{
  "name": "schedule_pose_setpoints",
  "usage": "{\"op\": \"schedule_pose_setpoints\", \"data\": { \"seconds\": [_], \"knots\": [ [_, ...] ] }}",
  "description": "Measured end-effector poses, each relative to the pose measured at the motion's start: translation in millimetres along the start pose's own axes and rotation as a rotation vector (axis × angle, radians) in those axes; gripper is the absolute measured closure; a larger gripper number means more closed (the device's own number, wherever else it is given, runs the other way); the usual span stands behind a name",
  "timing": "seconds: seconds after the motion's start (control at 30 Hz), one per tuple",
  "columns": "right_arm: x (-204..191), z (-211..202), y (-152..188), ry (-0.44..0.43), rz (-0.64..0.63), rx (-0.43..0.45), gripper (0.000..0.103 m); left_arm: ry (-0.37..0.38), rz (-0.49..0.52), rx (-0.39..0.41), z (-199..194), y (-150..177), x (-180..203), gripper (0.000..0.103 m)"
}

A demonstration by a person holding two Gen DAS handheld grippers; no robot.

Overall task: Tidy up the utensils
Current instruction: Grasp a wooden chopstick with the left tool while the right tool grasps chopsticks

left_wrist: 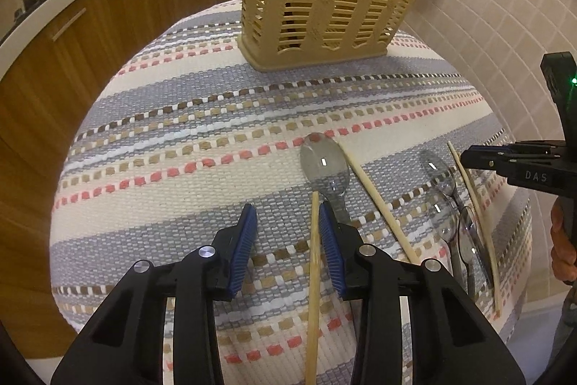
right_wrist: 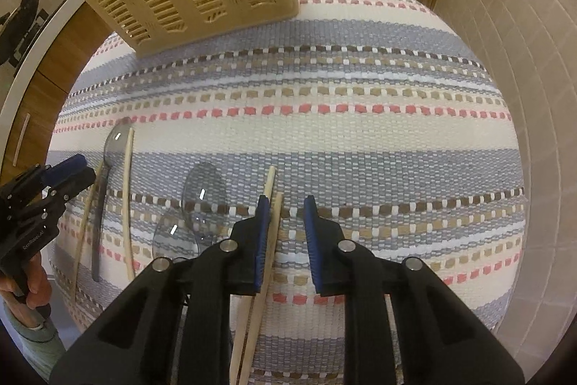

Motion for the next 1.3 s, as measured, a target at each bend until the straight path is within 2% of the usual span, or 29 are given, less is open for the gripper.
{"op": "schedule_pose_setpoints", "data": {
  "seconds": [0.23,0.37,0.5,0.6,0.7,0.8,1.0,1.1,1.3],
  "knots": [
    [-15,1,1,0.049,-0.046,-0.008,0.086,-0.047,0.036,0.013,1,3,5,0.068],
    [-14,-9,0,0.012,-0.022,0.040,0.087,-0.016,0.012,0.009,-1,1,1,0.068],
    [-12,-13,1,0.029,-0.027,0.034,0.087,0.025,-0.001,0.003,-2,0,1,0.068],
    [-13,-7,2,0.041,-0.031,0.016,0.087,0.018,0.007,0.005,-3,-1,1,0.068],
    [-11,-1,2,0.017,-0.035,-0.001,0.088,0.014,0.010,0.007,-3,1,2,0.068],
    [-12,2,2,0.038,-0.057,-0.003,0.093,0.021,0.003,0.006,-3,0,4,0.068],
    [-9,-8,3,-0.058,0.002,0.037,0.094,0.043,-0.009,0.002,-4,0,2,0.069],
    [-6,-7,6,-0.030,-0.014,0.023,0.094,0.041,-0.005,0.003,-3,0,2,0.069],
    [0,-5,12,-0.026,-0.023,0.003,0.094,0.040,-0.002,0.004,-4,0,1,0.069]
  ]
}}
Point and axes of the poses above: each gripper's, at about its wrist camera, not at the fingertips, and z roughly the way its jaws point, x to its right, y to its underside, the point moved 9 cm from there along z, roughly the way its jaws point, and after that the axes turned 9 degrees about -z, right-handed, at the moved point
